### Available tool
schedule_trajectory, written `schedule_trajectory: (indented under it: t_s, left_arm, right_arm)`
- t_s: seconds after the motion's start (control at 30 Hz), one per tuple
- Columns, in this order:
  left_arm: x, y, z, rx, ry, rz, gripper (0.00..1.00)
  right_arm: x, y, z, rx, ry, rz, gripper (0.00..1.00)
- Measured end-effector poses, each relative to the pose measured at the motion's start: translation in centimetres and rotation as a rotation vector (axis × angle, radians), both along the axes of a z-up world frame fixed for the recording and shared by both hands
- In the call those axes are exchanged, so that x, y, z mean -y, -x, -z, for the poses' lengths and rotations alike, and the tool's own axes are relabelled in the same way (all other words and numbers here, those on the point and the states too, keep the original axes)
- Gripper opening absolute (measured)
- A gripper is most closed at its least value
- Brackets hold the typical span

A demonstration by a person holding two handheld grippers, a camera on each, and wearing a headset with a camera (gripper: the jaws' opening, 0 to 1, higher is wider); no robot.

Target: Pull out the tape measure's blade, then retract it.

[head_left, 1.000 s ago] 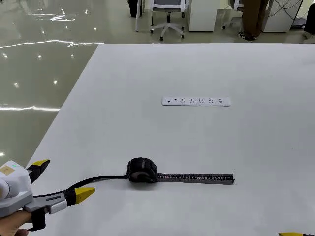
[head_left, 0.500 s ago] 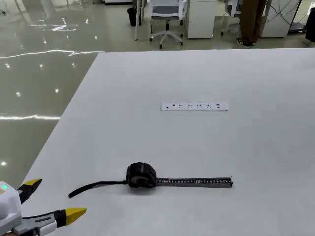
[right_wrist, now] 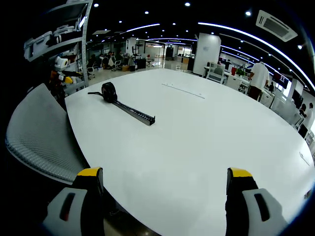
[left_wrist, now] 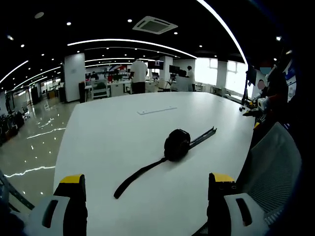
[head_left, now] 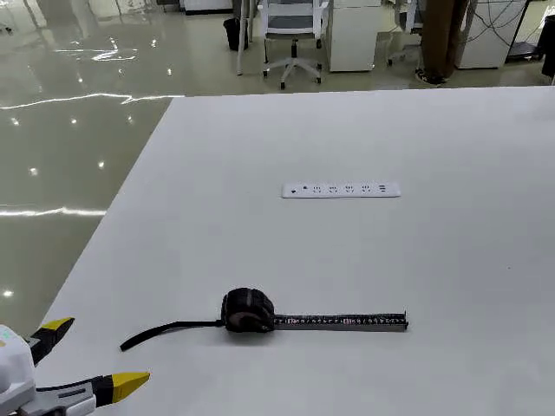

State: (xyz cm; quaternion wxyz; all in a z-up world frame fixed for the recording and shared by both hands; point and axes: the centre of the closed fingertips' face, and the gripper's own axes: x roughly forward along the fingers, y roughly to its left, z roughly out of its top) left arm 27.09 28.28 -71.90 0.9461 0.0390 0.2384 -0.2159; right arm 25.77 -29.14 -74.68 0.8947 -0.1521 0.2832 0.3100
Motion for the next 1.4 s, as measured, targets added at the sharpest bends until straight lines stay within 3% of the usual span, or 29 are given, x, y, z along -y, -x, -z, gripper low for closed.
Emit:
schedule_trajectory:
  t_s: [0.1, 0.37, 0.63, 0.73, 0.8, 1.4]
  left_arm:
    - [0.3, 0.1, 0.2, -0.015, 0.009, 0.002, 1.0]
    - [0.8, -0.1, -0.3, 0.001, 0.012, 0.014, 1.0]
    - [0.9, -0.2, -0.2, -0.005, 0.001, 0.018, 1.0]
    - [0.9, -0.4, -0.6, 0.014, -0.001, 0.024, 1.0]
    - [0.8, -0.4, -0.5, 0.001, -0.004, 0.02, 1.0]
    - [1.3, -0.8, -0.4, -0.01, -0.011, 0.027, 1.0]
  right_arm:
    - [-0.1, 0.1, 0.0, 0.003, -0.001, -0.004, 1.0]
    - [0.0, 0.1, 0.0, 0.004, 0.002, -0.01, 1.0]
    - [-0.2, 0.1, 0.1, 0.003, 0.001, -0.018, 1.0]
    - [-0.2, 0.2, 0.1, 0.002, 0.002, -0.021, 1.0]
    - [-0.2, 0.2, 0.1, 0.001, 0.003, -0.021, 1.0]
    - [0.4, 0.1, -0.1, -0.007, 0.01, -0.014, 1.0]
